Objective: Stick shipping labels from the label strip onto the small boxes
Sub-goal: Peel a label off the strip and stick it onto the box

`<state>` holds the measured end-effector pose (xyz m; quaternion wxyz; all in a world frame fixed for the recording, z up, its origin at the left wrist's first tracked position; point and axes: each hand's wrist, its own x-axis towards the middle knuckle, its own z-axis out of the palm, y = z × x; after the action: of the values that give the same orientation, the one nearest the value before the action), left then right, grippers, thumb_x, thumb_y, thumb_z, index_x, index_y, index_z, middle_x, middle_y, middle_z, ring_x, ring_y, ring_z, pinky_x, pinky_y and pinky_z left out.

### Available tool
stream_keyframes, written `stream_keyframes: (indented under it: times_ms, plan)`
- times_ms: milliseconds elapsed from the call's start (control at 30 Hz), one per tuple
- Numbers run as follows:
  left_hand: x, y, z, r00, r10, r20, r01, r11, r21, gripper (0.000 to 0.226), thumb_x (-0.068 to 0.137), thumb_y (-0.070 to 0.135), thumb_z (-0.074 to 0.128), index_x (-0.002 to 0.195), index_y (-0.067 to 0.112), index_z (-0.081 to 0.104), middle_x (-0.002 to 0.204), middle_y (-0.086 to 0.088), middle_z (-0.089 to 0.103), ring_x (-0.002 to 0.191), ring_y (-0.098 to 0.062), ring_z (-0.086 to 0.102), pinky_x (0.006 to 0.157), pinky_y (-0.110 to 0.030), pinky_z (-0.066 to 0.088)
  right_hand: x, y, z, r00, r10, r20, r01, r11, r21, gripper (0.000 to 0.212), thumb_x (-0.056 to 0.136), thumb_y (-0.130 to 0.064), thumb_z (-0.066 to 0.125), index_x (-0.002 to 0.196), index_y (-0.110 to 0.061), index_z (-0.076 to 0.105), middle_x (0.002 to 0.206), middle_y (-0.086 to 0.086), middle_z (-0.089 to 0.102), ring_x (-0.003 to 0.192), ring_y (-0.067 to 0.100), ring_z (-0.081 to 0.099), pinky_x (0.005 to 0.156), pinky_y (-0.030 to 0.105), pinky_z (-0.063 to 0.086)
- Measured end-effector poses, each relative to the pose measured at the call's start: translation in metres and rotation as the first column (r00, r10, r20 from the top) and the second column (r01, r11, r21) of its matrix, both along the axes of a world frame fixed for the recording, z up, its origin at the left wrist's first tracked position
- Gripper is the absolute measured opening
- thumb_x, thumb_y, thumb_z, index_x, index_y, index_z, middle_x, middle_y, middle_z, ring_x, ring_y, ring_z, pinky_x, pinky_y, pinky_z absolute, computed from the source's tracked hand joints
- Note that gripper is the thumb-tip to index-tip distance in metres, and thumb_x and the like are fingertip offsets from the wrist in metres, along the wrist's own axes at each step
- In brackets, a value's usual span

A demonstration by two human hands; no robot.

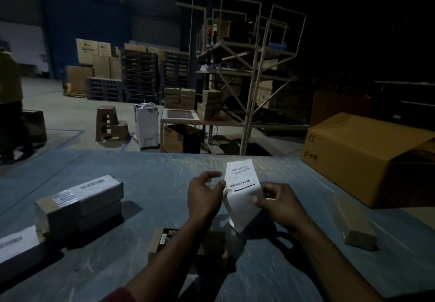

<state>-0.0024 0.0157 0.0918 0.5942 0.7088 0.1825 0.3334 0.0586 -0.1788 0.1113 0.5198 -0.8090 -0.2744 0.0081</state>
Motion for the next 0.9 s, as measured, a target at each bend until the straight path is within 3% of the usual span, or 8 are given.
stream_keyframes:
  times_ms: [100, 233, 367, 500, 600, 667, 800, 900]
  plan:
    - [-0.005, -0.001, 0.006, 0.991, -0.115, 0.075, 0.088, 0.952, 0.294, 0.023, 0.089, 0.032, 0.08, 0.112, 0.034, 0.078, 0.115, 0.012, 0.064, 0.097, 0.004, 0.058, 0.078, -0.021, 0.05, 0.0, -0.004, -0.003, 0.992, -0.06, 0.11, 0.068, 0.995, -0.069, 0.029, 0.089, -0.017, 0.079, 0.117, -0.021, 0.078, 0.11, -0.009, 0.08, 0.105, 0.008, 0.074, 0.097, 0.04, 0.059]
    - [-0.004, -0.007, 0.018, 0.951, -0.309, -0.03, 0.275, 0.794, 0.542, 0.043, 0.078, 0.044, 0.088, 0.117, 0.029, 0.079, 0.115, 0.014, 0.072, 0.103, 0.0, 0.065, 0.084, -0.023, 0.056, -0.006, -0.002, -0.004, 0.99, -0.05, 0.132, 0.062, 0.994, -0.088, 0.045, 0.081, -0.046, 0.073, 0.122, -0.028, 0.075, 0.118, -0.011, 0.077, 0.112, 0.006, 0.07, 0.1, 0.043, 0.059]
    - [-0.003, -0.012, 0.015, 0.96, -0.28, 0.013, 0.206, 0.736, 0.645, 0.039, 0.078, 0.05, 0.083, 0.111, 0.029, 0.082, 0.109, 0.012, 0.076, 0.094, -0.002, 0.07, 0.08, -0.033, 0.06, -0.015, -0.001, 0.001, 0.982, -0.027, 0.184, 0.049, 0.992, -0.115, 0.023, 0.093, -0.019, 0.074, 0.113, -0.03, 0.079, 0.111, -0.014, 0.078, 0.106, 0.001, 0.071, 0.094, 0.033, 0.059]
    - [-0.002, -0.013, 0.015, 0.971, -0.234, 0.055, 0.115, 0.654, 0.747, 0.022, 0.084, 0.044, 0.081, 0.098, 0.028, 0.084, 0.098, 0.008, 0.078, 0.08, -0.006, 0.07, 0.068, -0.035, 0.06, -0.02, -0.003, 0.001, 0.963, -0.008, 0.27, 0.045, 0.99, -0.133, 0.024, 0.095, -0.004, 0.07, 0.104, -0.023, 0.081, 0.1, -0.012, 0.077, 0.097, -0.003, 0.068, 0.084, 0.021, 0.054]
    - [-0.004, -0.012, 0.018, 0.963, -0.269, 0.004, 0.17, 0.621, 0.765, 0.02, 0.088, 0.038, 0.081, 0.102, 0.025, 0.084, 0.099, 0.007, 0.078, 0.079, -0.006, 0.071, 0.068, -0.035, 0.06, -0.021, -0.005, 0.002, 0.949, -0.025, 0.315, 0.075, 0.987, -0.145, 0.025, 0.095, -0.002, 0.068, 0.106, -0.02, 0.081, 0.103, -0.01, 0.074, 0.097, -0.004, 0.065, 0.079, 0.006, 0.045]
    - [-0.004, -0.008, 0.021, 0.943, -0.331, -0.042, 0.269, 0.68, 0.681, 0.023, 0.087, 0.036, 0.083, 0.104, 0.021, 0.083, 0.102, 0.007, 0.079, 0.08, -0.004, 0.072, 0.073, -0.033, 0.061, -0.016, -0.006, 0.0, 0.938, -0.034, 0.345, 0.098, 0.98, -0.172, 0.025, 0.093, -0.002, 0.069, 0.107, -0.02, 0.082, 0.105, -0.006, 0.072, 0.098, 0.005, 0.064, 0.079, 0.003, 0.042]
    - [-0.002, -0.001, 0.024, 0.897, -0.422, -0.13, 0.417, 0.713, 0.564, 0.022, 0.085, 0.026, 0.085, 0.106, 0.018, 0.084, 0.103, 0.007, 0.08, 0.082, -0.002, 0.073, 0.079, -0.032, 0.063, -0.01, -0.007, -0.007, 0.941, -0.02, 0.339, 0.119, 0.954, -0.275, 0.028, 0.094, -0.012, 0.07, 0.11, -0.032, 0.08, 0.115, -0.003, 0.068, 0.118, 0.019, 0.056, 0.098, 0.03, 0.05]
    - [-0.002, -0.004, 0.02, 0.912, -0.39, -0.128, 0.381, 0.689, 0.616, 0.02, 0.089, 0.029, 0.081, 0.107, 0.02, 0.083, 0.103, 0.006, 0.081, 0.084, -0.003, 0.074, 0.079, -0.036, 0.063, -0.012, -0.007, -0.008, 0.936, 0.008, 0.352, 0.102, 0.951, -0.291, 0.027, 0.095, -0.012, 0.069, 0.11, -0.032, 0.078, 0.113, -0.009, 0.065, 0.121, 0.016, 0.049, 0.103, 0.032, 0.043]
